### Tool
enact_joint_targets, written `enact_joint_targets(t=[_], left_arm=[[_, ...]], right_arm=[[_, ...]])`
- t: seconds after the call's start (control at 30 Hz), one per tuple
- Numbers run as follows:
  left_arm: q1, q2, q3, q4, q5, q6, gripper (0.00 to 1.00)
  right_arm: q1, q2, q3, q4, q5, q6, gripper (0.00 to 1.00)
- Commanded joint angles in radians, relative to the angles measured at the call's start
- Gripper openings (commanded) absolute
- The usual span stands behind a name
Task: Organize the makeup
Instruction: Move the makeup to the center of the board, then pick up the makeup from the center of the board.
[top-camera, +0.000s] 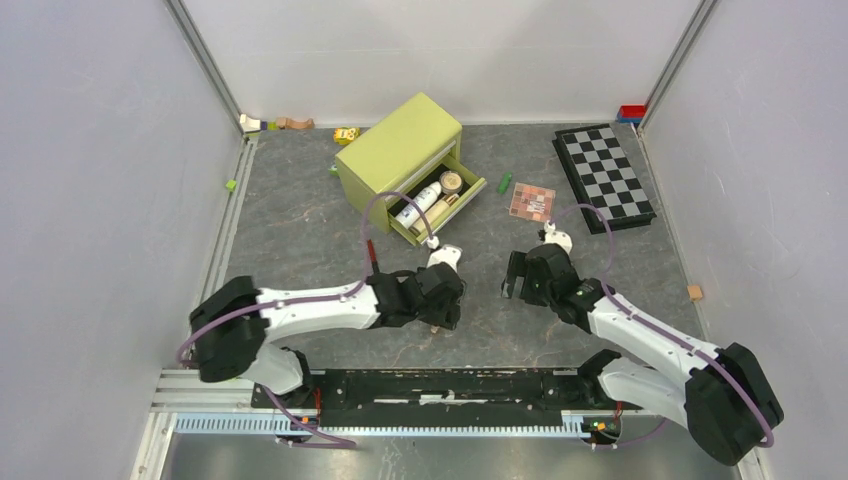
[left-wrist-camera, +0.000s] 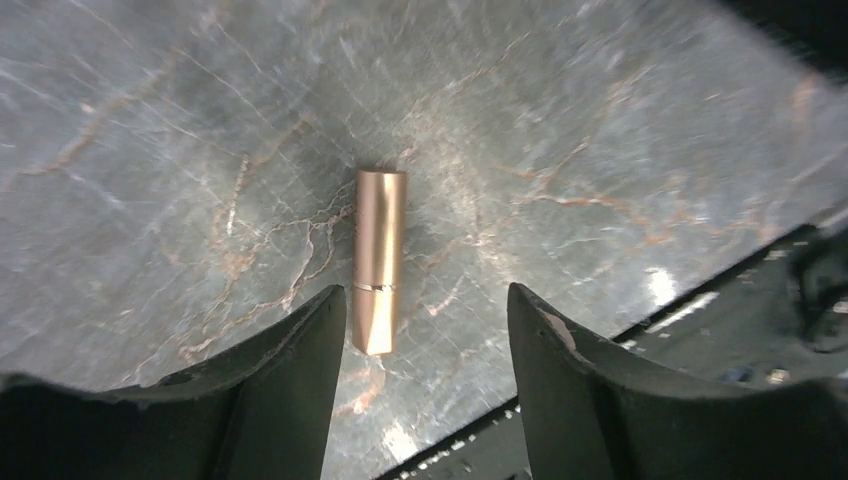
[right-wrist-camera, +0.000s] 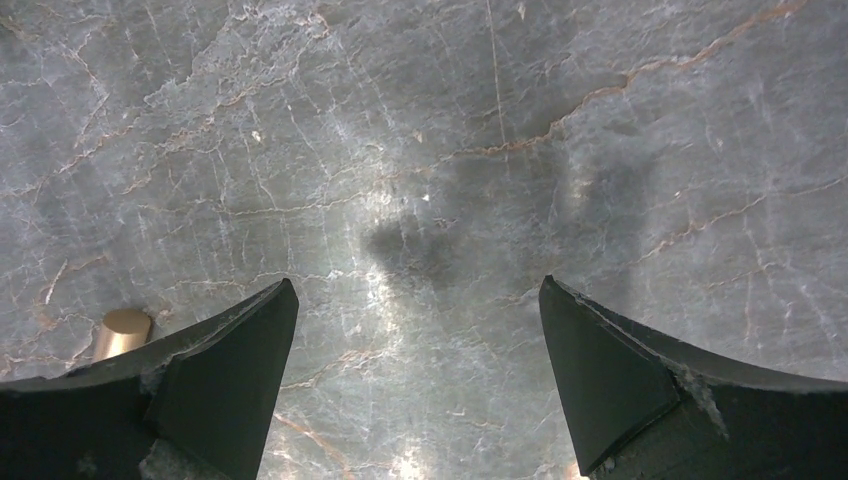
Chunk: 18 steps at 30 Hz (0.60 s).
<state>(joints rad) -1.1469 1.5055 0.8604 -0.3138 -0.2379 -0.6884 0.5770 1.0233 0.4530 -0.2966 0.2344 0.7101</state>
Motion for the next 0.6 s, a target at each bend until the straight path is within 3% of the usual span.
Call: enact_joint_targets(t=[0.0,0.1,0.27,0.4,0.57], left_arm=[[0.007,-0.195,0.082,-0.091,-0.112,0.090,0.70],[0.043,-0.310,0.107,-0.169,-0.153,0.127,0.72],[0.191,-0.513,0.143,-0.304,-0.188,0.187,0.75],[0.315,-0.613,0.172,-0.385,-0.250,0.261,0.79],[0.384,-0.686,0.180,-0.442,-0.296,0.302,0.83]], right_arm=[[0.059,0.037,0.089,-0.058,0.069,0.127,0.98],[0.158,0.089,0.151,-0.081,0.120,0.210,0.98],[0.315,0.245,0.309,-0.145,0.166,0.360,0.98],[0.423,0.432,0.489,-0.224,0.186,0.427,0.98],[0.509,0.630,0.666,-0.304,0.186,0.513,0.98]])
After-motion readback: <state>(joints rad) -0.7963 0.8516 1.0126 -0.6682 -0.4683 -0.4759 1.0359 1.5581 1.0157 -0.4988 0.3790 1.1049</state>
